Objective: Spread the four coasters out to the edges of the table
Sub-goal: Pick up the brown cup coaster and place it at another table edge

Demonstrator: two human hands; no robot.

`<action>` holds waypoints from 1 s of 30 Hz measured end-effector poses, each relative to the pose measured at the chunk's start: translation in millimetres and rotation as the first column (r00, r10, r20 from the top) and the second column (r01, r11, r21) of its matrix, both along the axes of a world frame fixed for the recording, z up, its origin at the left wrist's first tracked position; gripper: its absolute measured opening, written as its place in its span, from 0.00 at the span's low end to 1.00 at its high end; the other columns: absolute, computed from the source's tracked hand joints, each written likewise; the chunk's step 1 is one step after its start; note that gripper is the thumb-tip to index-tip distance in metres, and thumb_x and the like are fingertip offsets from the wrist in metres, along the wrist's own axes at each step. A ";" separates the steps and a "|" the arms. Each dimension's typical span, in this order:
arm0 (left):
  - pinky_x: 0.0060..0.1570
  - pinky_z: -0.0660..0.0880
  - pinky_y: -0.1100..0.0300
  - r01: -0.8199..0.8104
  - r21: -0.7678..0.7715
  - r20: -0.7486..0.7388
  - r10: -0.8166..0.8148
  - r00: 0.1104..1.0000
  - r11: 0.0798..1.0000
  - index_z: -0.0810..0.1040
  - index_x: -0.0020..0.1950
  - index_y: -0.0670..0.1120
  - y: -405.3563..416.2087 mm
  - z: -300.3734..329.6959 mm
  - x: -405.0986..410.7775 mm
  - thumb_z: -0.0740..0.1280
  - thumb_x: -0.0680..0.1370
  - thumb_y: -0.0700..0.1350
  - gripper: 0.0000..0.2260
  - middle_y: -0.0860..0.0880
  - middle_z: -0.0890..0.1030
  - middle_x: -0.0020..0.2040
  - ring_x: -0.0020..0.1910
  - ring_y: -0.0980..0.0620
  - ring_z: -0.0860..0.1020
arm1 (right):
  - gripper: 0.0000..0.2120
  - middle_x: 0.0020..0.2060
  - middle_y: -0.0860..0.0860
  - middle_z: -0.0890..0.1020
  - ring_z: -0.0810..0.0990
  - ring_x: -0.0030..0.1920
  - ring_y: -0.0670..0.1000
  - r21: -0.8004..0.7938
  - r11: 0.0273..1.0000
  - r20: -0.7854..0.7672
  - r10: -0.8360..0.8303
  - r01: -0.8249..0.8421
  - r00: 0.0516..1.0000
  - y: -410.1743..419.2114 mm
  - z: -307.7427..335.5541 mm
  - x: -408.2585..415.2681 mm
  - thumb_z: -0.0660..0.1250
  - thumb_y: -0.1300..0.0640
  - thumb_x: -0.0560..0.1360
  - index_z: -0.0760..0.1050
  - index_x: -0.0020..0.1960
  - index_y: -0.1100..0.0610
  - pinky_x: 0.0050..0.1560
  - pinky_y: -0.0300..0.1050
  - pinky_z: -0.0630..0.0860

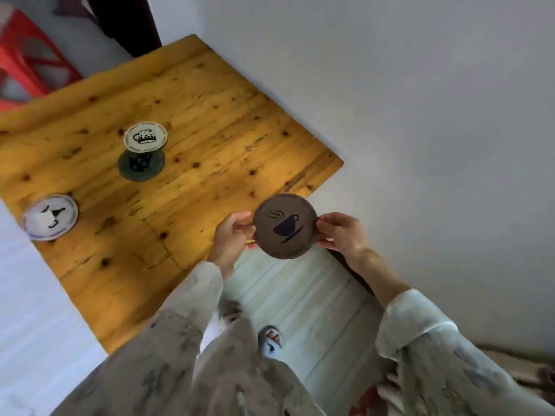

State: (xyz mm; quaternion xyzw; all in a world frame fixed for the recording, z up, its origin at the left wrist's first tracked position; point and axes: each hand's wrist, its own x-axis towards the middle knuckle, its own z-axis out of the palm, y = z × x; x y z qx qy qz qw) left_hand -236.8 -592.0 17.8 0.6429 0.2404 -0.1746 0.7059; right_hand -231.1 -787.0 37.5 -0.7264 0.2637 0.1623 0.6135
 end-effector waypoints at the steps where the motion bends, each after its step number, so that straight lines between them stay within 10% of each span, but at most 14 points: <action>1: 0.43 0.75 0.56 -0.047 -0.011 -0.017 0.047 0.999 0.999 0.72 0.59 0.38 3.2 -3.1 4.3 0.58 0.78 0.31 0.11 0.44 0.75 0.44 0.41 0.47 0.75 | 0.04 0.33 0.55 0.78 0.78 0.32 0.50 -0.013 0.999 -0.011 0.046 -0.046 0.999 5.0 -4.6 12.6 0.62 0.68 0.76 0.74 0.48 0.64 0.29 0.35 0.79; 8: 0.40 0.74 0.61 -0.265 -0.164 -0.255 0.218 0.942 0.950 0.72 0.39 0.44 35.3 -47.5 42.3 0.51 0.79 0.33 0.15 0.49 0.77 0.28 0.32 0.51 0.76 | 0.07 0.33 0.56 0.78 0.79 0.32 0.52 -0.141 0.948 -0.076 0.276 -0.285 0.958 46.1 -54.3 89.9 0.61 0.68 0.76 0.75 0.51 0.64 0.35 0.44 0.80; 20: 0.54 0.72 0.53 -0.375 -0.042 -0.421 0.324 0.847 0.926 0.71 0.66 0.45 60.6 -117.3 71.4 0.55 0.79 0.37 0.16 0.42 0.74 0.64 0.56 0.45 0.73 | 0.11 0.44 0.58 0.81 0.81 0.44 0.57 -0.256 0.791 -0.275 0.491 -0.556 0.826 95.2 -137.5 155.7 0.63 0.60 0.76 0.77 0.56 0.64 0.48 0.51 0.80; 30: 0.65 0.70 0.47 -0.260 0.032 -0.406 0.250 0.879 0.965 0.74 0.63 0.47 58.6 -144.1 67.4 0.53 0.78 0.35 0.18 0.41 0.76 0.64 0.59 0.43 0.75 | 0.11 0.54 0.62 0.81 0.81 0.46 0.58 -0.232 0.761 -0.397 0.495 -0.606 0.773 96.2 -158.3 152.4 0.59 0.63 0.76 0.76 0.56 0.62 0.52 0.54 0.79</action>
